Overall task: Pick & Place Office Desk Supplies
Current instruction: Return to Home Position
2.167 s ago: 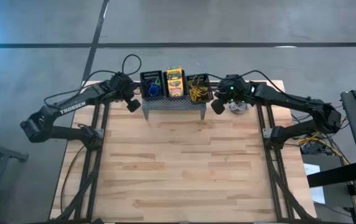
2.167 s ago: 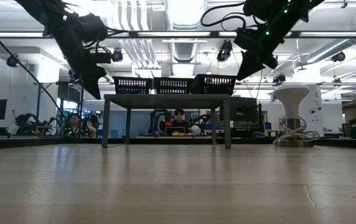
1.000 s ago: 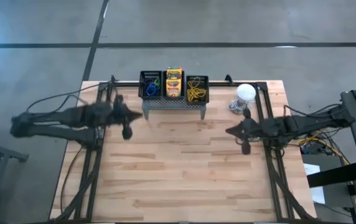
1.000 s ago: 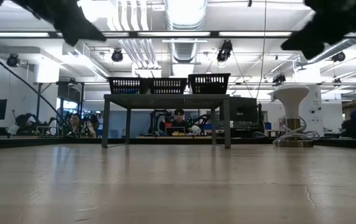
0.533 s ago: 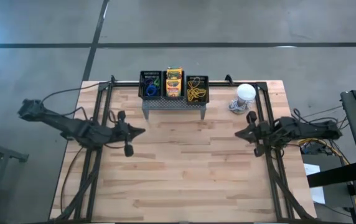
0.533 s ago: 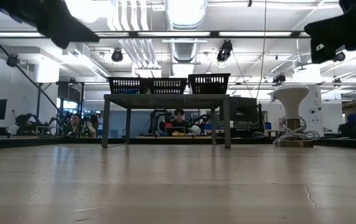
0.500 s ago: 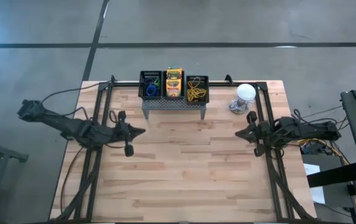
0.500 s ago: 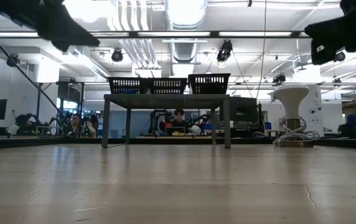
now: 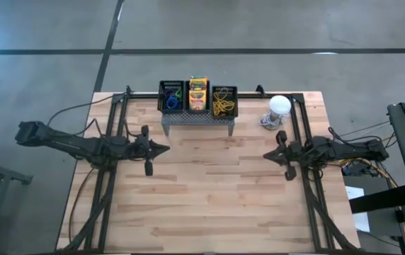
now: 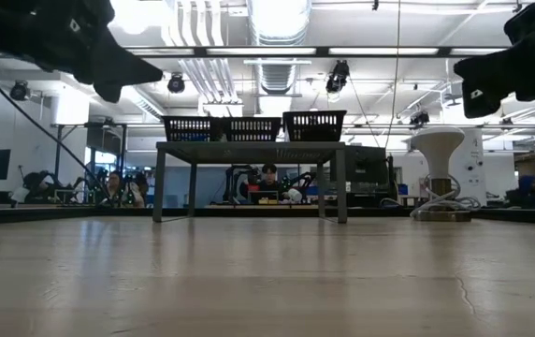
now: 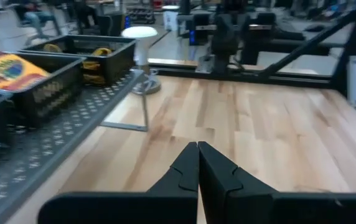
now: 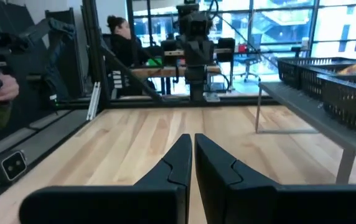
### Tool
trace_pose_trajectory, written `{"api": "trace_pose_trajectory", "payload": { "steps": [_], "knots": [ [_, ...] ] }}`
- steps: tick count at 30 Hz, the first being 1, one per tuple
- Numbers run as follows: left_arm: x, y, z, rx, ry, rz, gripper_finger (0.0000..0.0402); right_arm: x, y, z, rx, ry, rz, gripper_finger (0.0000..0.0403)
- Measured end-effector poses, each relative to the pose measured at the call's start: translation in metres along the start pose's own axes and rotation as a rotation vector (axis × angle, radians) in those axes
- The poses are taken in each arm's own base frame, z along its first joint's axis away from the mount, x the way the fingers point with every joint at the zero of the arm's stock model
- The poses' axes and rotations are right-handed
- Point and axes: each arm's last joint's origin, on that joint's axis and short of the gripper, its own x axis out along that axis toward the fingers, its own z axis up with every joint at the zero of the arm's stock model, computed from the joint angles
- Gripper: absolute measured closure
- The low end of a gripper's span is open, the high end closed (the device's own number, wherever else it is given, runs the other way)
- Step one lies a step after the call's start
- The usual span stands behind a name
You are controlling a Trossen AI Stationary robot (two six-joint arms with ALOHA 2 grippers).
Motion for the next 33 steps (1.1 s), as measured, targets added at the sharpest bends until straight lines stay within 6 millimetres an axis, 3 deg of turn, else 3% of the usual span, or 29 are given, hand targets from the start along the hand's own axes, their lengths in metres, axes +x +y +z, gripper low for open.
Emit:
{"api": "trace_pose_trajectory", "payload": {
  "steps": [9, 16, 21, 33],
  "knots": [
    [0.0, 0.001, -0.009, -0.018, -0.026, -0.022, 0.0398, 0.002, -0.004, -0.002, -0.064, 0.028, -0.115, 0.0385],
    [0.001, 0.001, -0.013, 0.0, 0.013, -0.019, 0.0398, 0.002, -0.004, -0.002, 0.006, 0.017, -0.126, 0.0385],
    [0.0, 0.001, -0.019, 0.018, 0.07, -0.014, 0.0398, 0.0, -0.01, 0.003, 0.15, -0.076, -0.353, 0.0385],
    [-0.003, 0.003, -0.032, 0.063, 0.209, -0.004, 0.0398, 0.0, -0.011, 0.003, -0.096, -0.024, -0.396, 0.0385]
  ]
}}
